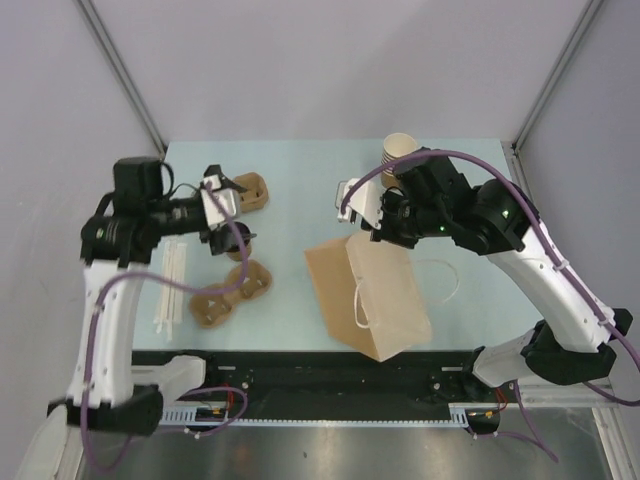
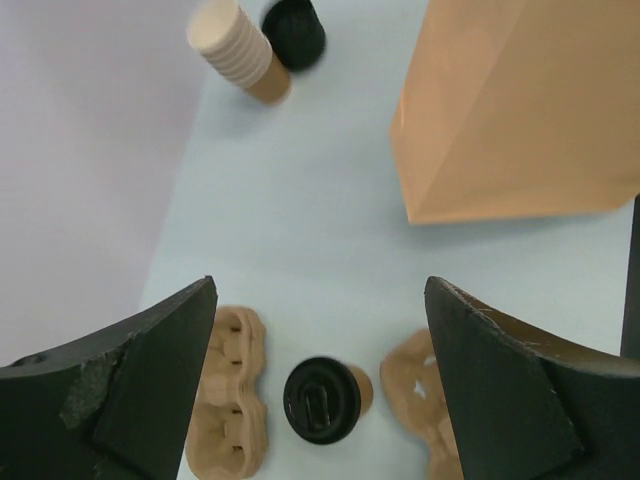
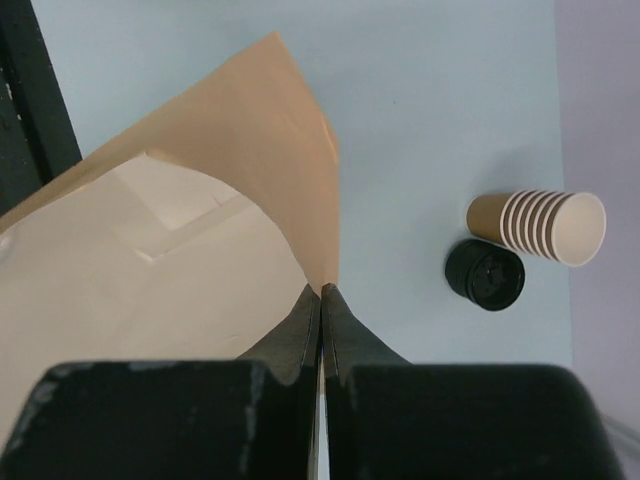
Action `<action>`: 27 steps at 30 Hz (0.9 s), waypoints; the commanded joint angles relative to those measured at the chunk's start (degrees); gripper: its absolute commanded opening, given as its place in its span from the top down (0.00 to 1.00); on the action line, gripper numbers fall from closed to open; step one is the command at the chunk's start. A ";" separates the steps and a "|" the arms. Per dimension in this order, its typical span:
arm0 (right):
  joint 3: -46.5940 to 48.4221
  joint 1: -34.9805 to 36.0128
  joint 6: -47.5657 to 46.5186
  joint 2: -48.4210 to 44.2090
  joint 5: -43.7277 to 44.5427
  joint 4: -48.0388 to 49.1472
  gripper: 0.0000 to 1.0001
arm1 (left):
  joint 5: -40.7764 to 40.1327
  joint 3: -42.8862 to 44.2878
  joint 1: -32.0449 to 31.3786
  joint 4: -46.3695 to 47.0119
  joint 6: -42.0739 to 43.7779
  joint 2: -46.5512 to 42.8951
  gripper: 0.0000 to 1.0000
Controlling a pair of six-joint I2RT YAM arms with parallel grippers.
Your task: Pack the takeout coffee
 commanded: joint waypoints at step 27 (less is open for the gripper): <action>3.84 -4.92 11.89 7.75 4.13 -7.35 1.00 | -22.01 -13.76 -2.38 -6.18 45.48 23.70 0.07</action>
